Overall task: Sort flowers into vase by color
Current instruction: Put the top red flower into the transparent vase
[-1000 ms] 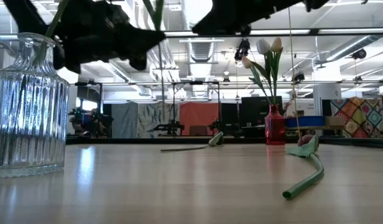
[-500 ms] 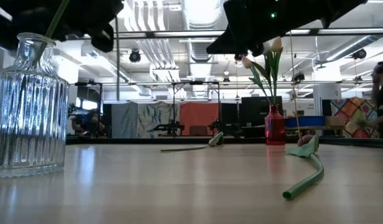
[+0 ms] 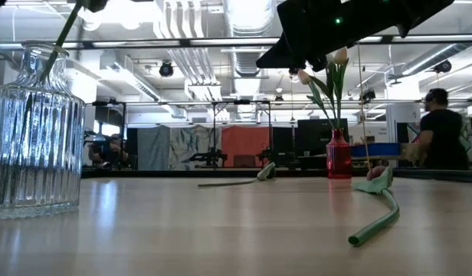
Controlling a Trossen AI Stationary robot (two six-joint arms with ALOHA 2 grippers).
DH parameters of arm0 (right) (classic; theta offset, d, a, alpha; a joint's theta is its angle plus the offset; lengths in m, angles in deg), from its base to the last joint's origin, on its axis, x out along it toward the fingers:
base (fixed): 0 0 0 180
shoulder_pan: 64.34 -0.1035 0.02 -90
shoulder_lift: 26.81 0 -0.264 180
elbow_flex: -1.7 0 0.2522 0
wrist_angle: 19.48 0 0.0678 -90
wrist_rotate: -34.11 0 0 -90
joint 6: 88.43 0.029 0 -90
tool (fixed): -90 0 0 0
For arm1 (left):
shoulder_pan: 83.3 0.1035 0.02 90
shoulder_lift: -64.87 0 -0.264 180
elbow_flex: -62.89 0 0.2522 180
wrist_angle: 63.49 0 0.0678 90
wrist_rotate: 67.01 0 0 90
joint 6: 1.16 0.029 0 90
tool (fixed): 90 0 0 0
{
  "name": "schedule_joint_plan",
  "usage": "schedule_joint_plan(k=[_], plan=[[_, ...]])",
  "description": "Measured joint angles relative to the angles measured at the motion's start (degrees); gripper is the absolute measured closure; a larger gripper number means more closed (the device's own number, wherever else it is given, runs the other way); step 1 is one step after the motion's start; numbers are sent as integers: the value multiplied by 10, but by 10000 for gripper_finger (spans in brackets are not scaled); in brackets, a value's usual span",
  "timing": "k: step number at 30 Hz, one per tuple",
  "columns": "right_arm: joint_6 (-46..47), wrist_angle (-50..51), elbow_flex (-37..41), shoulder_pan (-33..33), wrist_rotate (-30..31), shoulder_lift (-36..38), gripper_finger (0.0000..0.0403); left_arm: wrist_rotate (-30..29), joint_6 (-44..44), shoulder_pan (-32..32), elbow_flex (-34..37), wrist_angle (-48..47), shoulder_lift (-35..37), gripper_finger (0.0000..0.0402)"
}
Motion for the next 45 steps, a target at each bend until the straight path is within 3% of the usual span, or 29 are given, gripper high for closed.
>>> schedule_joint_plan(k=[9, 14, 45], plan=[[6, -5, 9, 0, 13, 0, 394, -97, 1, -96, -21, 21, -49, 401], [7, -5, 9, 0, 13, 0, 394, -100, 3, -105, -3, 105, -86, 401], [11, -5, 11, 0, 13, 0, 394, -111, 13, -141, -2, 142, -159, 401]])
